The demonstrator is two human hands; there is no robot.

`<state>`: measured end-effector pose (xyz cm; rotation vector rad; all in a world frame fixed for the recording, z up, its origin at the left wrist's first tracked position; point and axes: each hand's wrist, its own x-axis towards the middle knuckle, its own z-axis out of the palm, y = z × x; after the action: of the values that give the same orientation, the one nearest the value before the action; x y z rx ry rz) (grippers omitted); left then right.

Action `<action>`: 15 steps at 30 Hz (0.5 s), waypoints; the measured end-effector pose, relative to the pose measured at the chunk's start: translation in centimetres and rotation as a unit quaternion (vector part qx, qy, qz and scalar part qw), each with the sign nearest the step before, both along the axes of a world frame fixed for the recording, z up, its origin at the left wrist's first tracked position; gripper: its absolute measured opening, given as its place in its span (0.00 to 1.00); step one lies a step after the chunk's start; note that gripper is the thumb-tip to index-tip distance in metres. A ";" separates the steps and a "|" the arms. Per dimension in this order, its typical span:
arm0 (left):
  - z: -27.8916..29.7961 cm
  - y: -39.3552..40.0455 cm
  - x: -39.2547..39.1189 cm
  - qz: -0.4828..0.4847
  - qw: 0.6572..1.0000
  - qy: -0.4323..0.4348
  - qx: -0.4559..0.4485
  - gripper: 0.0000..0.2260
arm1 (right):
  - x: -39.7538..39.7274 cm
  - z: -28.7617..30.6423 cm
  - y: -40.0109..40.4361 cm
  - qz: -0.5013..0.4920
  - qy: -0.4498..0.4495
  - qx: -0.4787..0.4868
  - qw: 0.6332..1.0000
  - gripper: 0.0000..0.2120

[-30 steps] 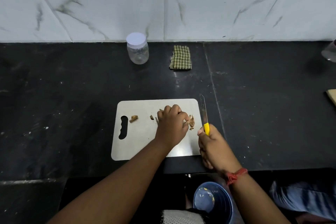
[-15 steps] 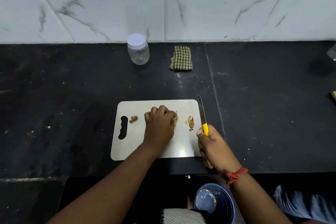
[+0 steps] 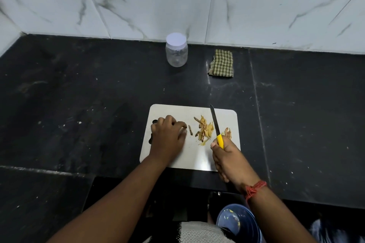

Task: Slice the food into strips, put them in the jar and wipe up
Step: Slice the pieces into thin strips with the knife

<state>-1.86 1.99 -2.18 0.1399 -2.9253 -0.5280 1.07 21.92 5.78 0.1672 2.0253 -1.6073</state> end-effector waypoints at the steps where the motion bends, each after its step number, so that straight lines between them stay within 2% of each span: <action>1: 0.1 0.2 -0.1 -0.014 1.000 0.001 -0.006 0.04 | 0.0 0.0 -0.1 0.000 0.000 0.000 1.000 0.09; 7: 0.7 1.0 -0.9 -0.050 0.998 -0.015 -0.030 0.07 | 0.0 0.1 -0.5 -0.001 0.007 0.002 1.000 0.09; 12: 1.0 1.0 -1.2 -0.061 0.997 -0.043 -0.022 0.10 | 0.0 -0.1 -0.2 0.001 0.012 0.015 1.000 0.09; 15: 1.0 0.8 -1.1 -0.056 0.998 -0.031 -0.008 0.10 | 0.1 -0.3 -0.2 -0.001 0.013 0.018 1.000 0.10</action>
<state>-2.92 2.81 -1.18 -0.0100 -3.0115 -0.5249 1.14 21.76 5.53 0.1624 2.0758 -1.5813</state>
